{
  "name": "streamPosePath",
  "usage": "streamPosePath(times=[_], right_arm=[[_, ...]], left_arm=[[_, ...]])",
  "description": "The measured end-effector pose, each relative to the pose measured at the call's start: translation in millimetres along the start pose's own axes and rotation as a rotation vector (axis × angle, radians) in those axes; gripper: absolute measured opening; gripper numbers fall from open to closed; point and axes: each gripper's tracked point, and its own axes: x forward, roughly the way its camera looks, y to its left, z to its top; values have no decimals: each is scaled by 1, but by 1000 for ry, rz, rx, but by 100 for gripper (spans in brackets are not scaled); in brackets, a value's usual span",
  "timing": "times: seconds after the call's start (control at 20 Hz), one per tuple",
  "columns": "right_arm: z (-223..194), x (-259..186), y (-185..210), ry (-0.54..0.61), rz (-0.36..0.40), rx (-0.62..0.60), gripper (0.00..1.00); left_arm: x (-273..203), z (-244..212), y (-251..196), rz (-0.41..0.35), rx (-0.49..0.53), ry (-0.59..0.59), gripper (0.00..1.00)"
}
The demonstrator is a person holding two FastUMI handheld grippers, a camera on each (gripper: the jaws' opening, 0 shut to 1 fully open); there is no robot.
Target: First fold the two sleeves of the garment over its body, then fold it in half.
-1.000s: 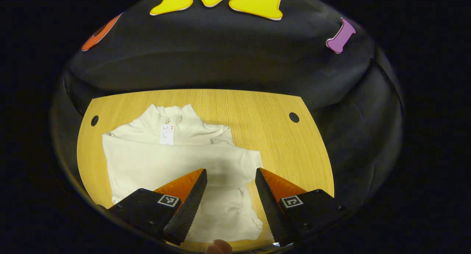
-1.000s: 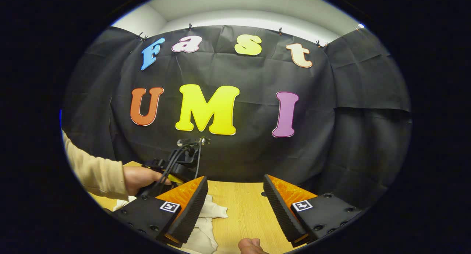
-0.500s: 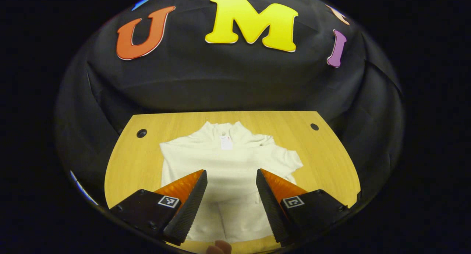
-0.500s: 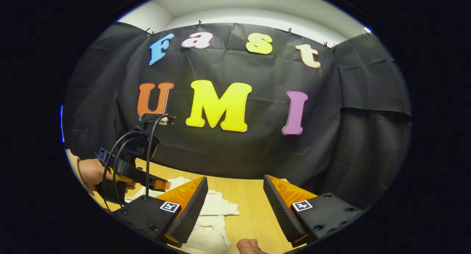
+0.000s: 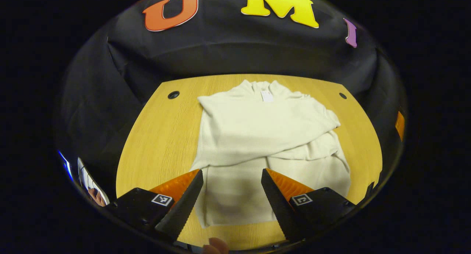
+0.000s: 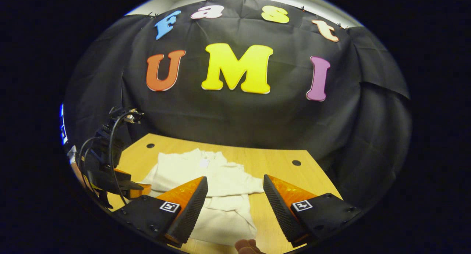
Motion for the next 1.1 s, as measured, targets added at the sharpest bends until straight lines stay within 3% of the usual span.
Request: streamPosePath(times=[0.25,0.35,0.55,0.75,1.1], right_arm=[[-88,15,1,215,3,-34,95],[-111,17,6,288,34,-9,94],[-144,18,-5,395,8,-20,94],[-182,23,-14,495,-20,30,94],[-233,7,-26,750,-82,107,95]], left_arm=[[8,-51,16,28,-52,147,100],[11,-57,17,33,-70,188,100],[19,-60,16,43,-93,287,100],[23,-43,0,28,-113,359,100],[18,35,-43,23,-98,420,100]])
